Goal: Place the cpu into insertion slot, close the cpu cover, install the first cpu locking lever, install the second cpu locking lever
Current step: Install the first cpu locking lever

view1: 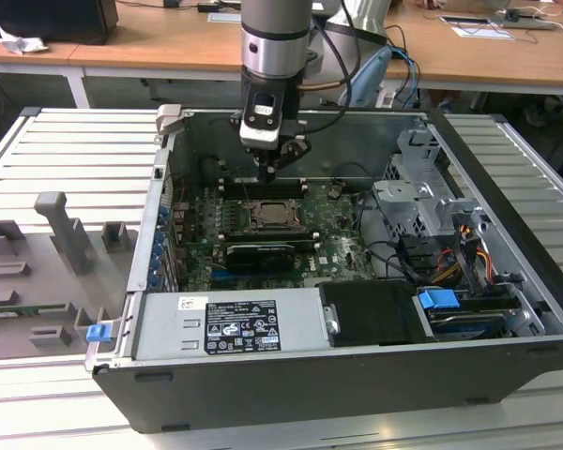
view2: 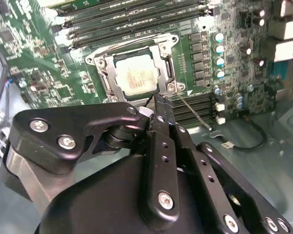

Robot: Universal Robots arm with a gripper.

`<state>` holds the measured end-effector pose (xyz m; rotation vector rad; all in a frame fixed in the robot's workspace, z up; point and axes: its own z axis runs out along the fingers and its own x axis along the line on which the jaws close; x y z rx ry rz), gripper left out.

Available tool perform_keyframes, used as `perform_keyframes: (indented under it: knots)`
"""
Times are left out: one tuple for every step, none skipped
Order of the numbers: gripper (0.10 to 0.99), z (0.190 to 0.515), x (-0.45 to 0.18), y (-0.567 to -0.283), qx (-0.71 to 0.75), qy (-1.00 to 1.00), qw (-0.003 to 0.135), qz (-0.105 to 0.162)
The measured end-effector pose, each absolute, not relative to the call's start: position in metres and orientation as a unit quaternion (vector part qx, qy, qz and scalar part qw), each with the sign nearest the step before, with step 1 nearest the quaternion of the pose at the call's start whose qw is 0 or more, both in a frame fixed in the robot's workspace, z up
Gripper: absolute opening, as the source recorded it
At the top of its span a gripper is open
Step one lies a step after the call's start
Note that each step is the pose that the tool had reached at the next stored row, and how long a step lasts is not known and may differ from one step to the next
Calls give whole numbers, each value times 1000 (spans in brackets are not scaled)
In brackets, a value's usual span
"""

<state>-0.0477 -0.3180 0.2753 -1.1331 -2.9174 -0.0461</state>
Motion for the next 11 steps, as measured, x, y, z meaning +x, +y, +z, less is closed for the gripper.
perform_keyframes:
  knots:
    - [106,275,-48,-318,-342,-939,6,-15]
    - [106,275,-48,-318,-328,-945,6,-15]
    - [106,275,-48,-318,-318,-948,6,-14]
    - [106,274,-48,-318,-305,-952,7,-14]
    - [106,274,-48,-318,-289,-957,7,-14]
    - [106,274,-48,-318,-268,-963,7,-14]
    - [106,274,-48,-318,-252,-967,7,-14]
    - [106,274,-48,-318,-243,-970,8,-14]
    - [106,274,-48,-318,-233,-972,8,-14]
    - [106,274,-48,-318,-219,-976,8,-13]
    - [106,274,-48,-318,-207,-978,7,-13]
